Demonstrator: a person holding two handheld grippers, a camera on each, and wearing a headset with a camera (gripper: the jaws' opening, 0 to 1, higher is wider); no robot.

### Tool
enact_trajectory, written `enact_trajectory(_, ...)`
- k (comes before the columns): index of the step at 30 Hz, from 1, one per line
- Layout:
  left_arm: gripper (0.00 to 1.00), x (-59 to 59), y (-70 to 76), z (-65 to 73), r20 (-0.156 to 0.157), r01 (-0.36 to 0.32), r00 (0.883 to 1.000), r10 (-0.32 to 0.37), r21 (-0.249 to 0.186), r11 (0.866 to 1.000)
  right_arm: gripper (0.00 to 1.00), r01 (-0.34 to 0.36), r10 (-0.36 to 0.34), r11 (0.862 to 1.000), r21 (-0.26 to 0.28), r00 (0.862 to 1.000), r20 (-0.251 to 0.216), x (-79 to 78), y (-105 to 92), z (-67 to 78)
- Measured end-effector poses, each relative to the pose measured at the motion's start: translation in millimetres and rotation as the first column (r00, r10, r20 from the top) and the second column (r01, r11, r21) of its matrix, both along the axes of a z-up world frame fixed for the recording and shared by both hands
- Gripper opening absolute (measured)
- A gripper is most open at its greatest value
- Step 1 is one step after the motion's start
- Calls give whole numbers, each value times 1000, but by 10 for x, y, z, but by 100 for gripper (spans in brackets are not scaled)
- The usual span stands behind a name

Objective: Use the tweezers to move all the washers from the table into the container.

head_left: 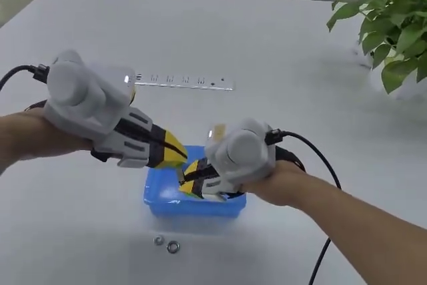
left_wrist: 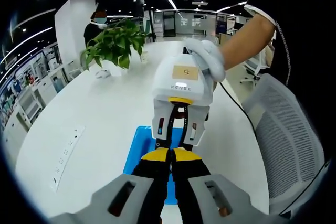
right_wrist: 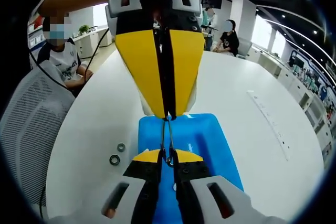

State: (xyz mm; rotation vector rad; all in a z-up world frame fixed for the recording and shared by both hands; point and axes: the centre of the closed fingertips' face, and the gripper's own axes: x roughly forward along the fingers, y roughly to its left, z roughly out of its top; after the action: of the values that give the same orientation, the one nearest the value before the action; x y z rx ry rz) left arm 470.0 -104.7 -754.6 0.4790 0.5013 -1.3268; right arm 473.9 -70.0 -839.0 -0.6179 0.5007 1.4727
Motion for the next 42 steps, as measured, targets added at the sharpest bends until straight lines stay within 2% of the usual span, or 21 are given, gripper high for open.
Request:
enact_trajectory(12, 5, 66, 28, -158, -17, -22, 1000, 23, 15, 1000, 11, 0, -1, 999, -38, 999, -39, 51, 19, -175)
enact_trajectory(25, 5, 59, 26, -232, -24, -25, 999, 25, 32, 999, 11, -7, 4, 998, -68, 999, -40, 44, -11, -253)
enact_trajectory(35, 5, 54, 24, -198, -17, -32, 999, 33, 28, 999, 12, -2, 0, 998, -63, 999, -34, 45, -16, -225)
enact_trajectory(42, 5, 37, 14, -114, -4, -33, 999, 34, 21, 999, 12, 4, -5, 999, -51, 1000, -19, 46, -22, -143)
